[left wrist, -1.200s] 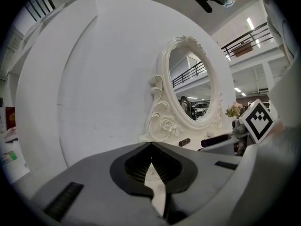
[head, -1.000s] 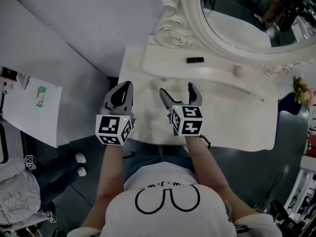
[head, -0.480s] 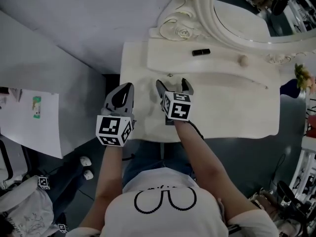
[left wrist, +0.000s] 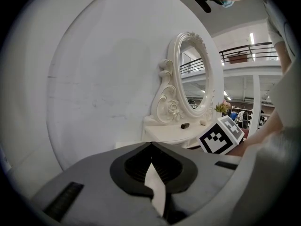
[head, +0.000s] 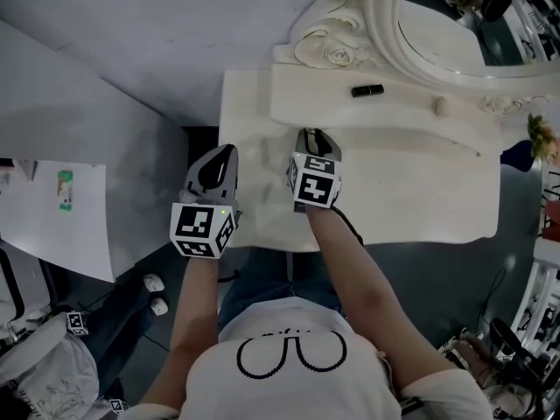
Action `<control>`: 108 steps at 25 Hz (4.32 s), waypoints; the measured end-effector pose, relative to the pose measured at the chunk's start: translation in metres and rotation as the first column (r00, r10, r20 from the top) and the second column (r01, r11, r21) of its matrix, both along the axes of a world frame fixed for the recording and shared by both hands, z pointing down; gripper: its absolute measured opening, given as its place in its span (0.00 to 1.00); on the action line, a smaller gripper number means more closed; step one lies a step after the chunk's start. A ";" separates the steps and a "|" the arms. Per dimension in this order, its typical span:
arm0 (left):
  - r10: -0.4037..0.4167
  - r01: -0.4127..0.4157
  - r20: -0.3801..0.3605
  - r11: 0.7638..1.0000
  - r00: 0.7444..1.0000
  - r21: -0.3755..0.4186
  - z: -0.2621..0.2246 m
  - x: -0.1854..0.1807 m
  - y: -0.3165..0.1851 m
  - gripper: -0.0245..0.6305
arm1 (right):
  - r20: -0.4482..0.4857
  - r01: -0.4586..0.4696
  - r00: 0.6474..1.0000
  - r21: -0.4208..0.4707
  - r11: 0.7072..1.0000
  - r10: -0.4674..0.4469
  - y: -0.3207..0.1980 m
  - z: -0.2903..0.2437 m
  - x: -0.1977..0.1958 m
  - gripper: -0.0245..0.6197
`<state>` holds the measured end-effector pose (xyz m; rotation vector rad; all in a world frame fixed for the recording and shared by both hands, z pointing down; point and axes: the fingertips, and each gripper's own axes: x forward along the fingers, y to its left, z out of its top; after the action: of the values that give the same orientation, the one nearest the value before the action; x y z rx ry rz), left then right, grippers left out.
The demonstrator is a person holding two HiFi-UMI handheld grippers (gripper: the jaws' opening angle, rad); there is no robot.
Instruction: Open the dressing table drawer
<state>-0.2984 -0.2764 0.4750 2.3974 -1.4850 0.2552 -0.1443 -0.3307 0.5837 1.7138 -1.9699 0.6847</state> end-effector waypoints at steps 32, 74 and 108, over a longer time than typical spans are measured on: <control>-0.041 0.042 -0.045 0.999 0.998 0.013 -0.006 0.015 0.016 0.04 | 0.002 0.080 0.997 -0.157 0.984 -0.081 0.072 0.001 0.000 0.18; -0.034 0.033 -0.005 0.928 0.999 0.372 -0.152 0.037 -0.012 0.04 | -0.152 0.301 0.953 0.541 0.785 -0.261 0.048 -0.275 0.055 0.03; -0.058 0.017 0.053 0.816 0.997 0.578 -0.243 0.043 -0.008 0.04 | -0.194 0.373 0.920 0.700 0.609 -0.341 0.067 -0.365 0.052 0.03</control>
<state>-0.2549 -0.2848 0.2316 2.8322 -1.8500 -0.1580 -0.0920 -0.2642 0.2183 1.5713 -2.6598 -0.3596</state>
